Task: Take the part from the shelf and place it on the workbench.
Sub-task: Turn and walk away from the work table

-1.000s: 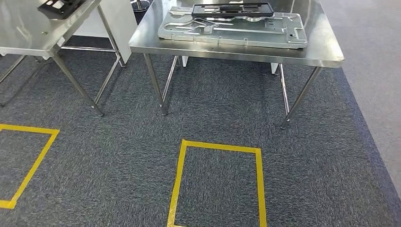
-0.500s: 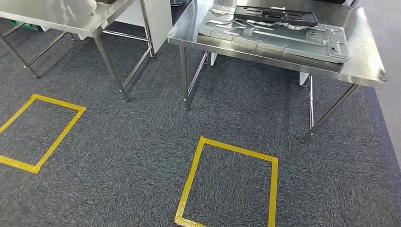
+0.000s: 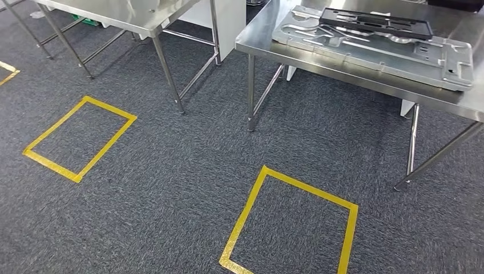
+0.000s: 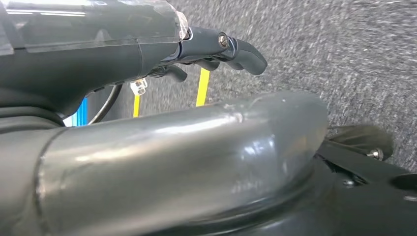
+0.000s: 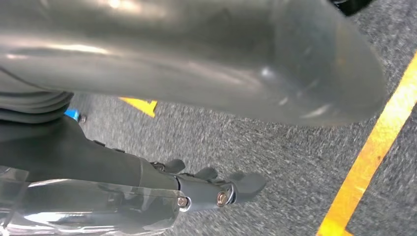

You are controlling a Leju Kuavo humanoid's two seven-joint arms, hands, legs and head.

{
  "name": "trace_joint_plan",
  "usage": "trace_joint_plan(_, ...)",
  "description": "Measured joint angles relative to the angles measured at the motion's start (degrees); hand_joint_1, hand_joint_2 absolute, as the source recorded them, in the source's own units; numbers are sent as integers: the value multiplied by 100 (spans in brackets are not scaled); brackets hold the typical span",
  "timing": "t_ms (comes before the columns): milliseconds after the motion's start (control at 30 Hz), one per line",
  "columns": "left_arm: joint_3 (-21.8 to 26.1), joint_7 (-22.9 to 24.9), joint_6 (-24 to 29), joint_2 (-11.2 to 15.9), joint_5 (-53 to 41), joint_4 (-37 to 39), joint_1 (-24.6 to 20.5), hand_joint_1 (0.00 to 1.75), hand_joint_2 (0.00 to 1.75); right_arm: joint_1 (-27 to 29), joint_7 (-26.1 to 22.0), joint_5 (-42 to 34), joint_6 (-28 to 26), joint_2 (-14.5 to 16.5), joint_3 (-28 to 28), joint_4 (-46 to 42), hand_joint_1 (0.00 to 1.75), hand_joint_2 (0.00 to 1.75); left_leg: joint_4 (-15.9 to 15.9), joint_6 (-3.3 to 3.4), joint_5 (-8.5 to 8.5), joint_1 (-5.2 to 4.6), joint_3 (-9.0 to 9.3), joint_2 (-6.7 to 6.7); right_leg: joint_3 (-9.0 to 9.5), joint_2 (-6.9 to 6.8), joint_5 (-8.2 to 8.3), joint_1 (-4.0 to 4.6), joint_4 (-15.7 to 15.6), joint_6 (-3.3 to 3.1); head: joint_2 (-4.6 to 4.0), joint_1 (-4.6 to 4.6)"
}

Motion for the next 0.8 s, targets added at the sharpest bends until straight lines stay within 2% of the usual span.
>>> trace_joint_plan(33, 0, -1, -3, 1, -7, 0, 2, 0, 0, 4, -2, 23, 18, -1, 12, 1, 0, 0, 222, -13, -62, 10, -94, 31, -1, -81, -4, 9, 1, -4, 0, 1)
trace_joint_plan(67, 0, -3, -7, 1, -15, 0, 6, 0, 0, 2, -2, 48, 39, -2, 26, 2, 0, 0, 244, -17, -16, 17, -90, 55, 1, -158, -10, 15, 3, -5, 0, -1)
trace_joint_plan(100, 0, -8, -10, 1, -23, 0, 10, 0, 0, -3, -2, 76, 58, -3, 43, 3, 0, 0, 44, -11, 129, 20, 25, 90, 9, -230, -17, 18, 5, 0, 0, -1)
trace_joint_plan(133, 0, -15, -13, 1, -30, 0, 11, 0, 0, -8, -2, 104, 72, -4, 61, 3, 0, 0, -323, 8, 328, 18, 227, 163, 24, -299, -26, 22, 6, 9, -1, -1)
trace_joint_plan(167, 0, -25, -13, 1, -36, 0, 4, 0, 0, -9, -2, 133, 79, -4, 79, 3, 0, 0, -743, 34, 486, -3, 447, 299, 41, -363, -42, 36, 11, 29, -1, -2)
trace_joint_plan(200, 0, -36, -13, 1, -39, 0, -7, 0, 0, -8, -2, 162, 80, -4, 100, 3, 0, 0, -1070, 70, 594, -25, 611, 410, 56, -423, -56, 50, 16, 55, -1, 1)
trace_joint_plan(233, 0, -45, -13, -1, -42, 0, -15, 0, 0, -8, -2, 191, 81, -5, 119, 3, 0, 0, -1269, 103, 641, -48, 700, 487, 67, -480, -66, 62, 20, 84, -1, 9)
trace_joint_plan(267, 0, -51, -13, -2, -45, 0, -17, 0, 0, -14, -1, 219, 84, -7, 139, 3, 0, 0, -1347, 132, 641, -70, 718, 507, 75, -538, -73, 71, 22, 113, 0, 17)
trace_joint_plan(300, 0, -56, -13, -2, -48, 0, -11, 0, 0, -28, -1, 243, 87, -9, 160, 3, 0, 0, -1355, 163, 654, -71, 701, 443, 86, -594, -73, 73, 17, 141, -1, 24)
trace_joint_plan(333, 0, -58, -13, -4, -51, 0, 0, 0, 0, -42, 2, 267, 91, -14, 181, 3, 0, 0, -1377, 194, 675, -58, 703, 386, 95, -590, -89, 64, 23, 177, -1, 30)
trace_joint_plan(367, 0, -60, -14, -5, -56, 0, 5, 0, 0, -51, 3, 289, 105, -22, 201, 3, 0, 0, -1399, 230, 699, -44, 709, 331, 86, -496, -145, 53, 73, 209, -1, 33)
trace_joint_plan(400, -1, -62, -16, -7, -62, 0, 4, 0, 0, -49, 5, 310, 126, -33, 219, 3, 0, 0, -1421, 269, 727, -28, 713, 275, 28, -345, -265, 41, 221, 237, -1, 38)
trace_joint_plan(467, -4, -66, -22, -9, -86, 0, -15, 0, 0, -28, 7, 352, 186, -60, 245, 7, 0, 0, -1432, 322, 763, -22, 695, 155, -267, -12, -647, 17, 862, 265, -1, 51)
trace_joint_plan(500, -7, -67, -24, -9, -97, 0, -20, 0, 0, -19, 7, 368, 221, -71, 260, 10, 0, 0, -1427, 334, 772, -25, 679, 85, -455, 60, -815, 12, 1246, 270, -1, 56)
trace_joint_plan(533, -8, -67, -22, -8, -107, 0, -21, 0, 0, -15, 7, 378, 253, -81, 274, 13, 0, 0, -1421, 337, 776, -27, 669, 8, -596, 89, -885, 10, 1524, 275, 0, 57)
trace_joint_plan(567, -9, -68, -19, -7, -112, 0, -18, 0, 0, -13, 5, 383, 279, -90, 286, 15, 0, 0, -1412, 336, 776, -28, 666, -71, -651, 100, -835, 7, 1607, 277, 0, 58)
trace_joint_plan(600, -9, -70, -11, -5, -115, 0, -14, 0, 0, -11, 1, 383, 297, -97, 293, 16, 0, 0, -1400, 333, 775, -27, 668, -153, -609, 115, -676, 3, 1480, 274, 0, 58)
trace_joint_plan(633, -9, -76, -3, -4, -119, 0, -12, 0, 0, -10, -6, 380, 303, -106, 295, 16, 0, 0, -1385, 324, 769, -26, 671, -234, -479, 163, -444, -6, 1163, 266, 0, 59)
trace_joint_plan(700, -9, -101, 5, -4, -126, 0, -22, 0, 0, 0, -20, 385, 310, -128, 295, 20, 0, 0, -1329, 286, 750, -33, 642, -382, -191, 432, -110, -31, 461, 235, 0, 59)
trace_joint_plan(733, -9, -123, 6, -4, -129, 0, -30, 0, 0, 1, -28, 393, 314, -139, 297, 23, 0, 0, -1303, 252, 747, -32, 613, -445, -111, 542, -45, -35, 247, 221, 0, 58)
trace_joint_plan(767, -8, -150, 7, -4, -130, 0, -37, 0, 0, -3, -45, 402, 318, -148, 300, 26, 0, 0, -1288, 215, 749, -29, 582, -504, -85, 604, -50, -31, 163, 206, 0, 60)
trace_joint_plan(800, -7, -183, 10, -4, -128, 0, -41, 0, 0, -15, -72, 408, 319, -155, 302, 27, 0, 0, -1285, 174, 760, -22, 553, -566, -83, 564, -50, -22, 144, 190, 0, 60)
